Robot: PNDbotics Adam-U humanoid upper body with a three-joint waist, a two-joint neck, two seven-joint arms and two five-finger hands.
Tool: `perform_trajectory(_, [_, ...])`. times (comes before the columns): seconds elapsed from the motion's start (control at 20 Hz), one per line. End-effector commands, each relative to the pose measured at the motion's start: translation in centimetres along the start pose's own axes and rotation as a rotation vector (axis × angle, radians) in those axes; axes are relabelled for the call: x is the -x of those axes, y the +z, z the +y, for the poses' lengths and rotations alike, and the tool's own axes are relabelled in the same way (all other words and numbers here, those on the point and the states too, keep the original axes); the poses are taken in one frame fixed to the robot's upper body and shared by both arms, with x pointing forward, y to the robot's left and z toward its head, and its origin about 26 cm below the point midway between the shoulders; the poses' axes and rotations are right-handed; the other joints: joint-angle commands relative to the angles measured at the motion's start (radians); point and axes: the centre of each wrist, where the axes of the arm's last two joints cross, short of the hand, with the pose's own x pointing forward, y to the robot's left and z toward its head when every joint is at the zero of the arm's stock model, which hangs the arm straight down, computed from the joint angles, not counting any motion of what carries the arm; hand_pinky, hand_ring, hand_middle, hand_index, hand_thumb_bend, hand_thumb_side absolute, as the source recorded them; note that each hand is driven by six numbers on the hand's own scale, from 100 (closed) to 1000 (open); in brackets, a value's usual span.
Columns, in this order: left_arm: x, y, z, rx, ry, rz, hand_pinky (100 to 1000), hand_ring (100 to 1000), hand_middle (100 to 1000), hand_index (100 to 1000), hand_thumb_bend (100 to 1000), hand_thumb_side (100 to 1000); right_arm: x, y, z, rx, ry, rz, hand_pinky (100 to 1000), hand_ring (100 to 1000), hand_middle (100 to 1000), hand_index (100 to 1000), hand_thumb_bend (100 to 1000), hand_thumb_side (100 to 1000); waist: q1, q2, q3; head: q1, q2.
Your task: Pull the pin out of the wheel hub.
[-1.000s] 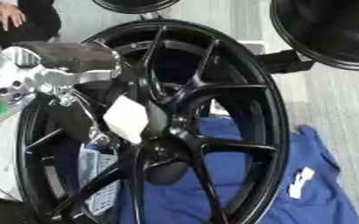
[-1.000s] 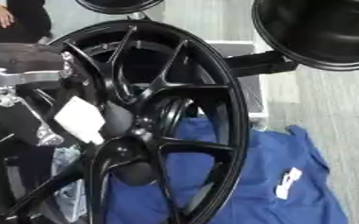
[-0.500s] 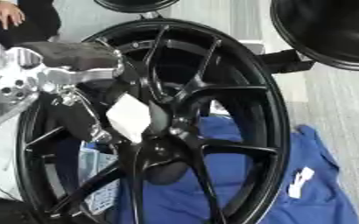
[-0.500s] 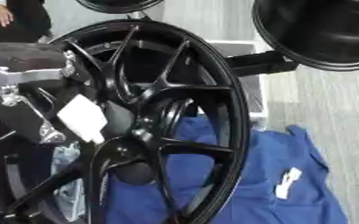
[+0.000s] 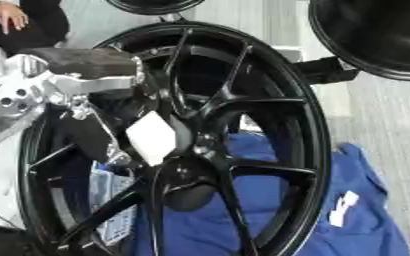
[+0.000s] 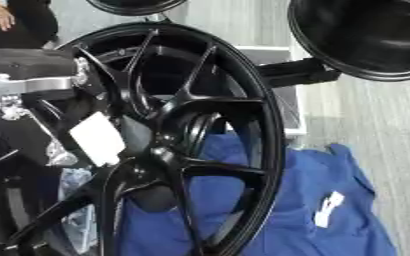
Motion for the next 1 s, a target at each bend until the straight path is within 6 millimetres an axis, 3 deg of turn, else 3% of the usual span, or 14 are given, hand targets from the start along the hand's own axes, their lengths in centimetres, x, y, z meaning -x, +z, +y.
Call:
perform_trajectory(0.05, [0.46,1.14,1.02,-0.038,-0.006,0.016,578,437,314,514,509,100,-0.59,-0.46,-0.49,0.026,0.006,-0.021,661,602,528,701,100,595,0.002,-0.024,-0.002,-0.001,-0.013])
perform_trajectory(0.35, [0.71,1.3,1.0,-0.037,-0.01,0.008,577,437,312,521,517,100,-0.61,-0.49,-0.5,0.026,0.006,-0.024,662,602,528,701,100,594,0.002,-0.025,-0.004,-0.002,-0.015])
perform_trajectory(0.4, [0.73,1.31,1.0,-0.036,-0.013,0.006,584,461,351,557,534,100,-0.61,-0.48,-0.49,0.025,0.005,-0.024,662,602,528,701,100,596,0.001,-0.025,-0.004,-0.003,-0.016])
perform_trajectory(0.45, [0.72,1.3,0.98,-0.031,-0.021,0.003,605,512,430,642,618,100,-0.61,-0.47,-0.48,0.025,0.004,-0.024,661,602,528,701,100,600,0.001,-0.025,-0.004,-0.002,-0.016])
perform_trajectory(0.5, [0.71,1.29,0.95,-0.024,-0.032,0.001,611,523,446,656,620,100,-0.61,-0.46,-0.47,0.024,0.004,-0.024,661,602,528,701,100,600,0.001,-0.025,-0.004,-0.003,-0.017])
perform_trajectory(0.55, [0.69,1.25,0.92,-0.013,-0.048,-0.002,664,612,559,760,685,100,-0.61,-0.47,-0.47,0.023,0.003,-0.024,661,602,528,702,100,600,0.002,-0.025,-0.004,-0.002,-0.019])
perform_trajectory(0.75, [0.59,1.21,0.97,0.017,-0.117,-0.021,776,760,745,863,770,100,-0.62,-0.46,-0.46,0.02,0.002,-0.026,661,602,529,702,100,599,0.002,-0.025,-0.005,-0.004,-0.022])
perform_trajectory(1.0, [0.36,1.14,1.17,0.023,-0.152,-0.048,785,764,763,863,782,100,-0.59,-0.44,-0.46,0.02,0.001,-0.025,662,603,529,702,100,598,0.002,-0.025,-0.006,-0.004,-0.024])
